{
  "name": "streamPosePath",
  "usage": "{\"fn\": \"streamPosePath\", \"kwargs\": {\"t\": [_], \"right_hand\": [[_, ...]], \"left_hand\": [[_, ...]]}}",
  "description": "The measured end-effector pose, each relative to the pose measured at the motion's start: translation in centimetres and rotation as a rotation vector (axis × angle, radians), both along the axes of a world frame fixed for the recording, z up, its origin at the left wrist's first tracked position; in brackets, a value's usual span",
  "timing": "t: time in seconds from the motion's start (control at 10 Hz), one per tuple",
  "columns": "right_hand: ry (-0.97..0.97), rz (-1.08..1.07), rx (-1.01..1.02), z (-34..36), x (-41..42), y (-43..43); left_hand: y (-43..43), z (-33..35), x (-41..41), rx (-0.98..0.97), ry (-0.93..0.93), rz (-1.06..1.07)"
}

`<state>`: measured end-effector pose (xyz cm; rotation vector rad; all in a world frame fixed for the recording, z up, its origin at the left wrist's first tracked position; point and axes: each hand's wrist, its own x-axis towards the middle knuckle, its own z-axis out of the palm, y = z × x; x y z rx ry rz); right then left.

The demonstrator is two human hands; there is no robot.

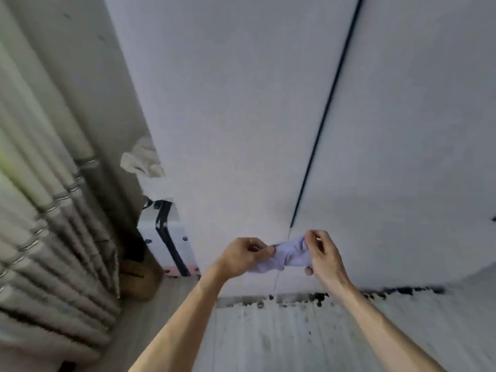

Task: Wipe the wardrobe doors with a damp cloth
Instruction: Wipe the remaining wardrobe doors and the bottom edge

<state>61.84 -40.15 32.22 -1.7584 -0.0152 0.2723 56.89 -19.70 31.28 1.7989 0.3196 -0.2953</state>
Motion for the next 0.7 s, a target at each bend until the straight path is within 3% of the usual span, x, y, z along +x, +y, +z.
{"fn": "streamPosePath", "kwargs": {"t": [0.2, 0.3, 0.4, 0.5, 0.6, 0.7], "right_hand": [[0.28, -0.31, 0.401, 4.7, 4.3, -17.0], [0.453, -0.221, 0.354, 4.7, 4.4, -22.0], [0.469, -0.191, 0.406, 3.1, 4.3, -24.6], [0.151, -0.802, 0.196, -0.3, 5.4, -29.3], [0.225, -0.321, 0.298, 3.7, 8.0, -31.3], [0.141, -0.43, 0.109, 5.3, 10.3, -33.4]], "left_hand": [[-15.7, 6.2, 9.2, -0.09, -0.036, -0.186], [-22.1, 7.4, 11.7, -0.195, -0.043, -0.221], [-27.1, 7.5, 13.6, -0.276, 0.003, -0.25], [-31.1, 7.7, 15.5, -0.307, 0.042, -0.286], [-33.9, 7.6, 18.1, -0.317, 0.021, -0.263], [-36.1, 7.6, 20.5, -0.316, -0.01, -0.253]]}}
